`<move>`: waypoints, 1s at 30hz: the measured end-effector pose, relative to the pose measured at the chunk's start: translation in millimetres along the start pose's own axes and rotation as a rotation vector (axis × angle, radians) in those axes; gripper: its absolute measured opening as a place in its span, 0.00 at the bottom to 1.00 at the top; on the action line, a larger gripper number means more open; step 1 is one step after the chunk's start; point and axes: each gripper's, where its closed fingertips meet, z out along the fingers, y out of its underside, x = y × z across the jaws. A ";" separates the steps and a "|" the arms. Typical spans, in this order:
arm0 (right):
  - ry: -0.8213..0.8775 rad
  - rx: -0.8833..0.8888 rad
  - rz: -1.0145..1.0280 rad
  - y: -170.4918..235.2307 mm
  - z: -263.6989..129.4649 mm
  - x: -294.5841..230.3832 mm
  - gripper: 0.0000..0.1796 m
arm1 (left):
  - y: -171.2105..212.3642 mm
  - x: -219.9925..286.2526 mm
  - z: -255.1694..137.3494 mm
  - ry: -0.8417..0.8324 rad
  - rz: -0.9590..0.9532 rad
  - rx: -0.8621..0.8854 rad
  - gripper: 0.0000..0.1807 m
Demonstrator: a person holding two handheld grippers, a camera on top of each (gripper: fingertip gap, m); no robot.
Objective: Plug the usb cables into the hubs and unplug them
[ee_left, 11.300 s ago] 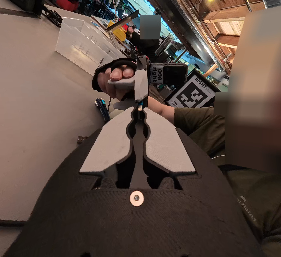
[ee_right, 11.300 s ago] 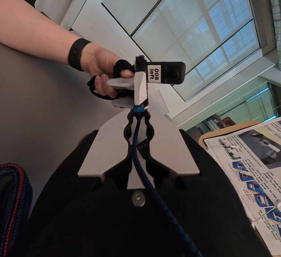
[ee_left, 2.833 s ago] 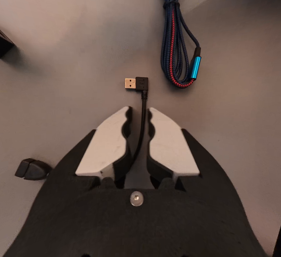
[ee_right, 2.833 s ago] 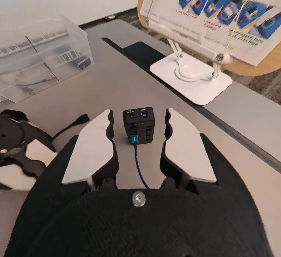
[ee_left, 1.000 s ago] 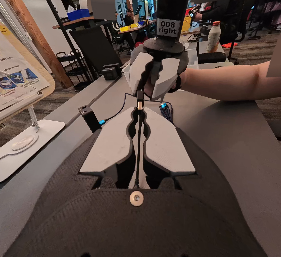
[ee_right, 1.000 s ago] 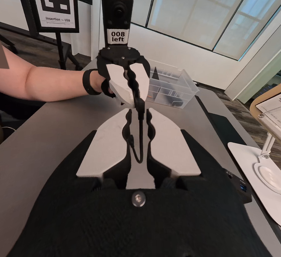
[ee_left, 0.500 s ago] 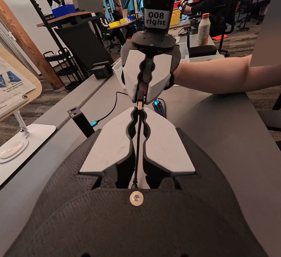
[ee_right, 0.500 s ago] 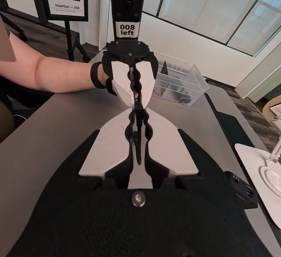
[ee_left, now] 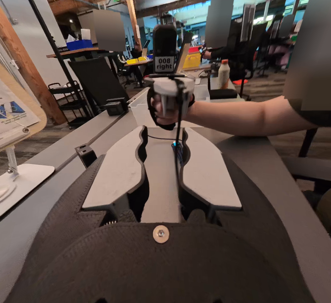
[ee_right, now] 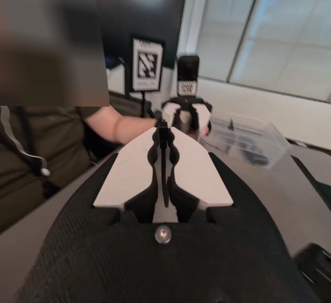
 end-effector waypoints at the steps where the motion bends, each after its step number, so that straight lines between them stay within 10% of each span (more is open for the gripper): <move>1: -0.051 0.079 0.022 -12.7 -9.2 -6.2 0.05 | 1.7 -6.0 -1.3 -0.015 -0.034 0.001 0.20; 10: -0.264 0.404 0.039 -70.2 -53.2 -37.6 0.05 | 81.4 -51.0 15.6 -0.163 -0.257 -0.187 0.24; 30: -0.174 0.310 -0.242 -127.5 -78.8 -82.8 0.05 | 171.8 -151.7 75.1 -0.599 -0.074 -0.618 0.32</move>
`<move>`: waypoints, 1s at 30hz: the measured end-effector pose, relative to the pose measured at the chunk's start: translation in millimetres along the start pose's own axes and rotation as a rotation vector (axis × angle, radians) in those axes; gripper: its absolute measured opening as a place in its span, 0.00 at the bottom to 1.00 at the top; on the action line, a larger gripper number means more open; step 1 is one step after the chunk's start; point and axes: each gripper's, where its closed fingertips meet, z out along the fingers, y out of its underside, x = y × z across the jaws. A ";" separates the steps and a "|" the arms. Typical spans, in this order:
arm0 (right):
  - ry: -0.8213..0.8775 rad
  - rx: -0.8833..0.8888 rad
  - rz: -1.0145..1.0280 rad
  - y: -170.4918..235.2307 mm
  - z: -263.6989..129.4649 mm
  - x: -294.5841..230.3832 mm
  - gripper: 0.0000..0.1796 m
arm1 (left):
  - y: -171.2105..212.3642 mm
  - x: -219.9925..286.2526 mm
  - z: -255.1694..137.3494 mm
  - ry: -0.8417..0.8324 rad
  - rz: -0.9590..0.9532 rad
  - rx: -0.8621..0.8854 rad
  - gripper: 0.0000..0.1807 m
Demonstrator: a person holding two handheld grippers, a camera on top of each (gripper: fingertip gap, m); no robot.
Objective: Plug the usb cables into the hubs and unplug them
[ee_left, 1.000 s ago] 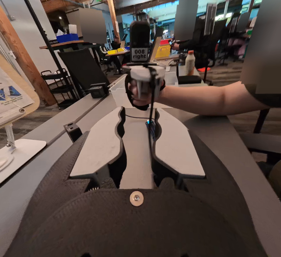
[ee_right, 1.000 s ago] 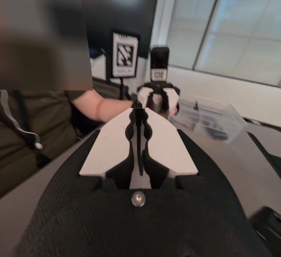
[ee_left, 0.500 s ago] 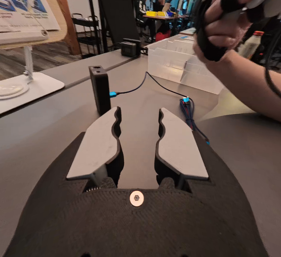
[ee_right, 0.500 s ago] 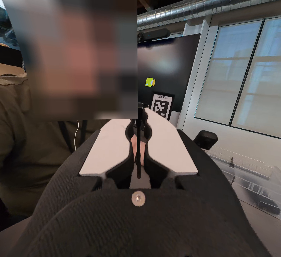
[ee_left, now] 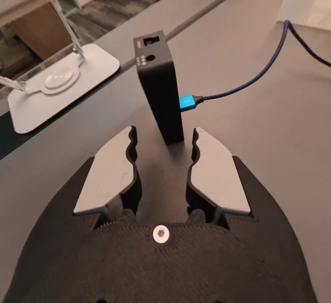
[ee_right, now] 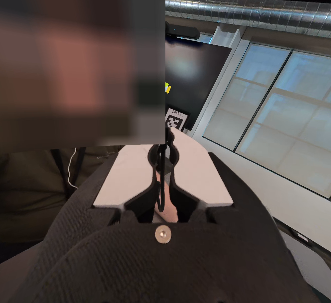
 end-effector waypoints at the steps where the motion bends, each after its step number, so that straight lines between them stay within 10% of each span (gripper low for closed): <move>1: 0.009 0.002 -0.009 -2.4 -1.4 0.3 0.04 | 2.5 0.5 5.3 0.000 -0.003 -0.034 0.32; 12: 0.076 -0.051 -0.028 0.3 -10.2 7.9 0.05 | 9.1 5.1 37.9 0.129 -0.102 -0.184 0.15; 18: 0.102 -0.038 -0.020 0.3 -15.1 12.1 0.05 | -6.0 5.7 20.3 0.369 -0.412 -0.063 0.14; 30: 0.247 -0.107 0.198 45.1 -18.4 54.5 0.05 | -58.2 -11.7 -34.0 0.404 -0.428 0.165 0.14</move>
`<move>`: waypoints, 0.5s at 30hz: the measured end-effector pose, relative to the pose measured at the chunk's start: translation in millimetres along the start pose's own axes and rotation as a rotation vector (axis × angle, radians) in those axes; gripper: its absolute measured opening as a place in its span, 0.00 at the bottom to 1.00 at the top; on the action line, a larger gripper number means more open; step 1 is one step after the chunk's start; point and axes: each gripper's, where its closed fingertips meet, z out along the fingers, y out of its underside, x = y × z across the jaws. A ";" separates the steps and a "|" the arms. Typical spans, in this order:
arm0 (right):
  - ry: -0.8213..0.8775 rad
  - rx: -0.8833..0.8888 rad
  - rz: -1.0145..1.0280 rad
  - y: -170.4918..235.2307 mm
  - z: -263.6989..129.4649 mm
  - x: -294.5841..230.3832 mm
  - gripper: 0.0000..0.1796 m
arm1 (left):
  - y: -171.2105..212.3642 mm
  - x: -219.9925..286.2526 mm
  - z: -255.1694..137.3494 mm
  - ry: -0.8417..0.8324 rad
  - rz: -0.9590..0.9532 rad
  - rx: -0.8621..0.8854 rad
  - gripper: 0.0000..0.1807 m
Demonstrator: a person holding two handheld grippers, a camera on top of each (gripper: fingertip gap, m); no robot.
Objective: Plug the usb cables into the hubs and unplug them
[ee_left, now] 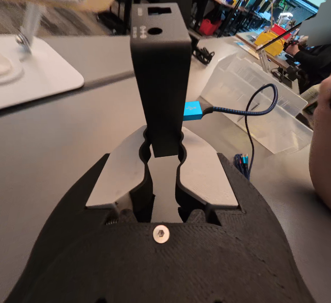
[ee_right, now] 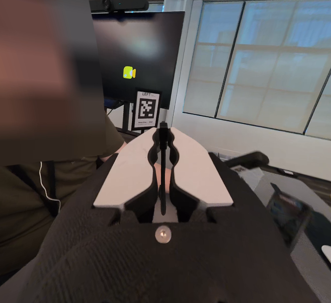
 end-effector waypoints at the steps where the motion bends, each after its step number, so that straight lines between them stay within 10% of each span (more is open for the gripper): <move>1: 0.023 0.009 0.033 1.4 -0.5 6.6 0.05 | -8.9 1.8 -6.4 -0.019 0.025 0.033 0.14; 15: 0.337 0.138 0.569 37.0 19.4 78.8 0.04 | -91.7 11.5 -90.8 -0.366 0.316 0.467 0.14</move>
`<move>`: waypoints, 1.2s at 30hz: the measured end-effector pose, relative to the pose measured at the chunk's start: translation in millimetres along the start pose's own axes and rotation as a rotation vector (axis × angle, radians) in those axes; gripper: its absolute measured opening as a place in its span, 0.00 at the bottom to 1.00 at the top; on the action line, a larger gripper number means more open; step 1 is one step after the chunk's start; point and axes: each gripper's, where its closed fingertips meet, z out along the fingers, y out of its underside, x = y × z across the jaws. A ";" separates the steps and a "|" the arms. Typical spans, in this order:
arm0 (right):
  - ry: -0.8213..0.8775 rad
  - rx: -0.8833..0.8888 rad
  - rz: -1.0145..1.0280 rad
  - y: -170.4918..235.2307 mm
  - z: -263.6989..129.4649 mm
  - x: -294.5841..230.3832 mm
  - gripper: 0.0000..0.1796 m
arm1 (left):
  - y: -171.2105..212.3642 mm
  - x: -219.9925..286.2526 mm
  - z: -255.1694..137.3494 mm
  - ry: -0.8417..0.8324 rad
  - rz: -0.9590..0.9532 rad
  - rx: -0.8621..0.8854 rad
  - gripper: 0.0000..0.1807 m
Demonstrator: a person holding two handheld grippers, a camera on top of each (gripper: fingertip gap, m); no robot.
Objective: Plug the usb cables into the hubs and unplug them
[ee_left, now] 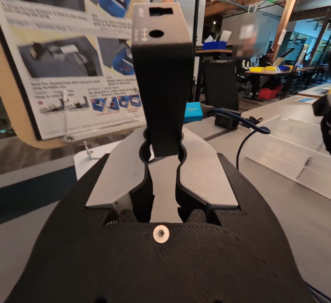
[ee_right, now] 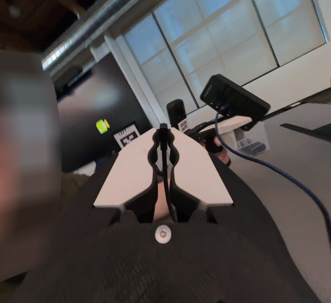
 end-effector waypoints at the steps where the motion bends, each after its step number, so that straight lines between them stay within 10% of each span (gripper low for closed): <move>1: 0.024 0.029 0.053 1.2 3.7 6.0 0.04 | -4.1 -0.4 -1.7 -0.017 0.017 0.018 0.14; 13: 0.101 0.196 0.134 5.8 61.9 -5.6 0.05 | -41.5 3.8 -19.0 -0.126 0.142 0.188 0.14; 22: -0.206 0.386 0.375 -26.3 62.8 -55.9 0.04 | -66.6 19.9 -29.0 -0.128 0.232 0.233 0.14; 36: 0.160 0.359 0.048 -11.9 93.5 -23.2 0.05 | -91.0 43.9 -42.6 -0.191 0.336 0.338 0.14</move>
